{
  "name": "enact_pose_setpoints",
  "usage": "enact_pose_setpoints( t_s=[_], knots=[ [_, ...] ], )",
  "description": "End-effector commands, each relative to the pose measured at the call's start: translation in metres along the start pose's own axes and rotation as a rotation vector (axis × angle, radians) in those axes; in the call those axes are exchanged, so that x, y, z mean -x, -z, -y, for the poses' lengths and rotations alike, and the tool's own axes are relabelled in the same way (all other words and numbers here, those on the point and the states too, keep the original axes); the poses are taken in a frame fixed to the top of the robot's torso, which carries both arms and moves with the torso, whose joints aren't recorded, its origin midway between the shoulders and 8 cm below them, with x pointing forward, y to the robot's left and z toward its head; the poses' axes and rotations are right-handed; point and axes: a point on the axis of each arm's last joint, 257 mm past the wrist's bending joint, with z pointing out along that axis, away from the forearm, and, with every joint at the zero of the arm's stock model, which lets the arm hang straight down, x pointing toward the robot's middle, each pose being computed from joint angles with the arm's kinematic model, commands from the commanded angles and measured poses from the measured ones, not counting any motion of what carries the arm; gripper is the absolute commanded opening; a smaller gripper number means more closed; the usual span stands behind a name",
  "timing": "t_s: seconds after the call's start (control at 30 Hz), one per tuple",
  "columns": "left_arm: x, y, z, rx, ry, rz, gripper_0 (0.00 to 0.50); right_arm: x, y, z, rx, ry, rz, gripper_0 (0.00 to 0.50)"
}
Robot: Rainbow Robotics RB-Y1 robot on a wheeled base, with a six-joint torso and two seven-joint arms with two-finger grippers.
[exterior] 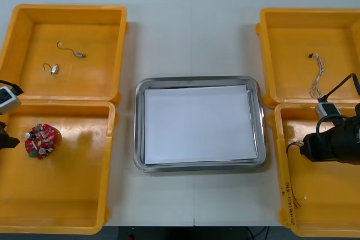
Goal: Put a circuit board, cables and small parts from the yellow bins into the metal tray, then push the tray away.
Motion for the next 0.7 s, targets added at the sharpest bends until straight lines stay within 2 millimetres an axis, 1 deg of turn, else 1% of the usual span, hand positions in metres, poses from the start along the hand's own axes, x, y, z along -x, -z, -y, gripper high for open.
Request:
enact_pose_setpoints(
  t_s=[0.03, 0.27, 0.47, 0.7],
  knots=[
    [-0.012, -0.004, 0.000, 0.012, -0.139, -0.033, 0.500, -0.010, -0.008, -0.006, -0.005, 0.045, -0.012, 0.500],
    [-0.014, -0.008, 0.001, 0.020, -0.176, -0.029, 0.500, -0.015, -0.014, 0.000, -0.024, 0.050, 0.009, 0.500],
    [-0.019, -0.011, 0.000, 0.031, -0.195, -0.026, 0.500, -0.016, -0.019, -0.003, -0.032, 0.057, 0.017, 0.500],
    [-0.019, -0.023, 0.007, 0.032, -0.223, -0.011, 0.500, -0.016, -0.026, 0.003, -0.083, 0.086, 0.040, 0.500]
  ],
)
